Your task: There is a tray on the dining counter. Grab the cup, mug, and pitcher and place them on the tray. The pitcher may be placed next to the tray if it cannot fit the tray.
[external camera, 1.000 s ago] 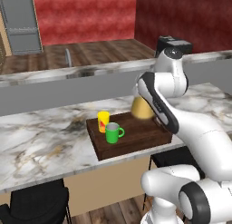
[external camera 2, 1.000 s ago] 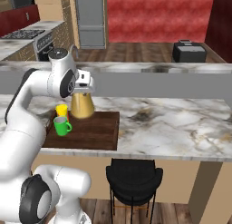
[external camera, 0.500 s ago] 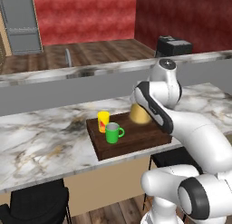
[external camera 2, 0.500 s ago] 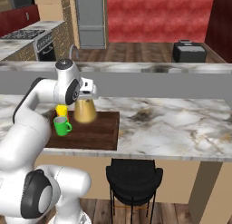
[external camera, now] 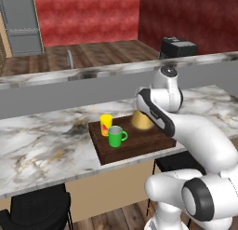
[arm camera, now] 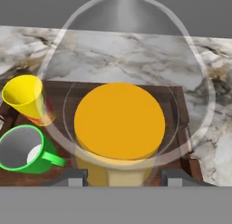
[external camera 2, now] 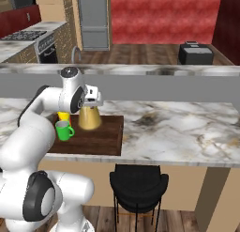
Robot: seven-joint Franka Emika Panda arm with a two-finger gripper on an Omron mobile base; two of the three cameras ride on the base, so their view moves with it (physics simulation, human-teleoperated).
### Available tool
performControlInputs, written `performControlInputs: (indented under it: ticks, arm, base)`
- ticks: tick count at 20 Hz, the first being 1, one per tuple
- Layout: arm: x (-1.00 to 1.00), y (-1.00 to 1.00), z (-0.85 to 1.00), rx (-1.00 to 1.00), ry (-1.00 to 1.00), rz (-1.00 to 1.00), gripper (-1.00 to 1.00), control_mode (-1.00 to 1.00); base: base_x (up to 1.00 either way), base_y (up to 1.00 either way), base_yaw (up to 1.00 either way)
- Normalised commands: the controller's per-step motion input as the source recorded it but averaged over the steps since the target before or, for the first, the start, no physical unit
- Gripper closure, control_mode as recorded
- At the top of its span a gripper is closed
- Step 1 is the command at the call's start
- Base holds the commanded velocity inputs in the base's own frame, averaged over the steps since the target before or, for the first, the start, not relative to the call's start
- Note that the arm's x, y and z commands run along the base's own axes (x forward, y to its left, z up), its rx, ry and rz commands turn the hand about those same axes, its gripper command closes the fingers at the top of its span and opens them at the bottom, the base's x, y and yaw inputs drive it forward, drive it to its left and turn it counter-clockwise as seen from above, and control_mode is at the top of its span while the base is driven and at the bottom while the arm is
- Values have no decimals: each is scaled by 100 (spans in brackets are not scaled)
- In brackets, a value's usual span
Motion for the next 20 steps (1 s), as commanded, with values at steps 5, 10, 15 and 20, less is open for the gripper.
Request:
performControlInputs:
  ticks: [5, 10, 15, 20]
  arm:
    - [9, 0, -16, 0, 0, 0, 100, -100]
    - [4, 0, -13, 0, 0, 0, 100, -100]
    - [1, 0, -12, 0, 0, 0, 100, -100]
    - [2, 0, -9, 0, 0, 0, 100, -100]
  base:
    - [0, 0, 0]
    - [0, 0, 0]
    - [0, 0, 0]
    - [0, 0, 0]
